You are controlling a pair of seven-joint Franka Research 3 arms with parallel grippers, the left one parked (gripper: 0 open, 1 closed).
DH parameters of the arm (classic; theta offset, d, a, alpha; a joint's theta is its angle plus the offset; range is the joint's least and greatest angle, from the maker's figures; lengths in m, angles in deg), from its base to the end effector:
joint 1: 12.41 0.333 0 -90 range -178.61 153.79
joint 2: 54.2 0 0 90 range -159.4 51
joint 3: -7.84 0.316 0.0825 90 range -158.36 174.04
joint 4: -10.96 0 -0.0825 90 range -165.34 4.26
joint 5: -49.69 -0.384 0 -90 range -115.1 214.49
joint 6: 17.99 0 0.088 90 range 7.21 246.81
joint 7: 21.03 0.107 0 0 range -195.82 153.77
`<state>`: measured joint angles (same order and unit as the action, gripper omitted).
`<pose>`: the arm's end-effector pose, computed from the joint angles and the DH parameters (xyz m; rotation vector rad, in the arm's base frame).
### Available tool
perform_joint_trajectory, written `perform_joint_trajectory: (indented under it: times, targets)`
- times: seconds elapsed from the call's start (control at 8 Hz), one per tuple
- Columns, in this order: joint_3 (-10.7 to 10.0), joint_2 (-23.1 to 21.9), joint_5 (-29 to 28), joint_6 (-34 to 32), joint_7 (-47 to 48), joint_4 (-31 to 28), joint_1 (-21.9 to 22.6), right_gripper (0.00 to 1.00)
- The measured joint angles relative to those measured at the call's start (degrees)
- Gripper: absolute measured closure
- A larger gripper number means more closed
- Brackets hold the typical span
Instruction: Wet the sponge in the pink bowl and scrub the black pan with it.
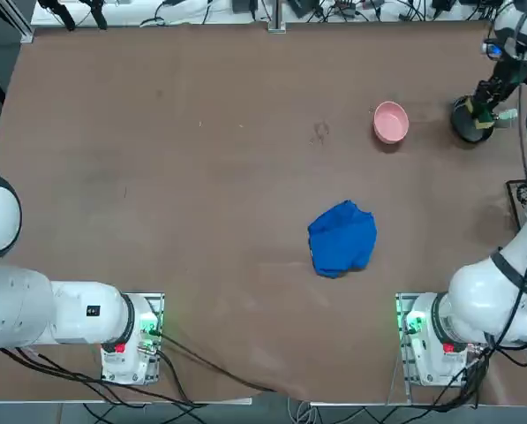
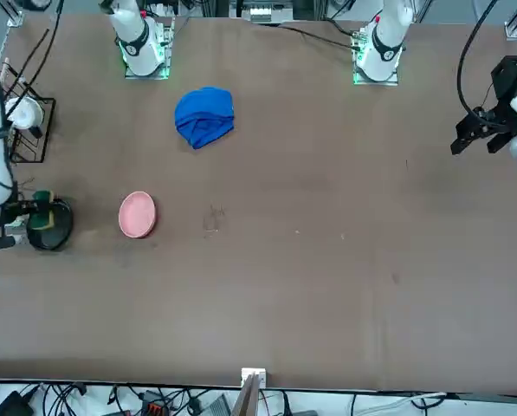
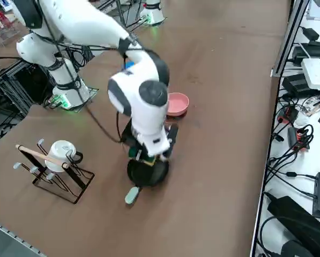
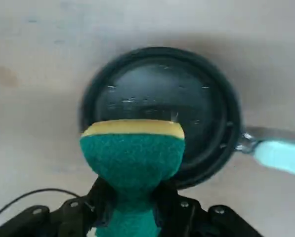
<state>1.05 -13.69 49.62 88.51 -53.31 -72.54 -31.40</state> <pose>0.6219 -0.2861 0.2474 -3.0242 -0.1960 0.4607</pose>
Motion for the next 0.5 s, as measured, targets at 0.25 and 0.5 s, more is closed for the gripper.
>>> perform_joint_trajectory:
  times: [0.25, 0.5]
  targets:
    - [0.0, 3.3, 0.0, 3.1, -2.0, 1.2, -2.1, 0.58]
    - [0.1, 5.3, 0.0, 7.2, -2.0, 1.4, -2.3, 0.58]
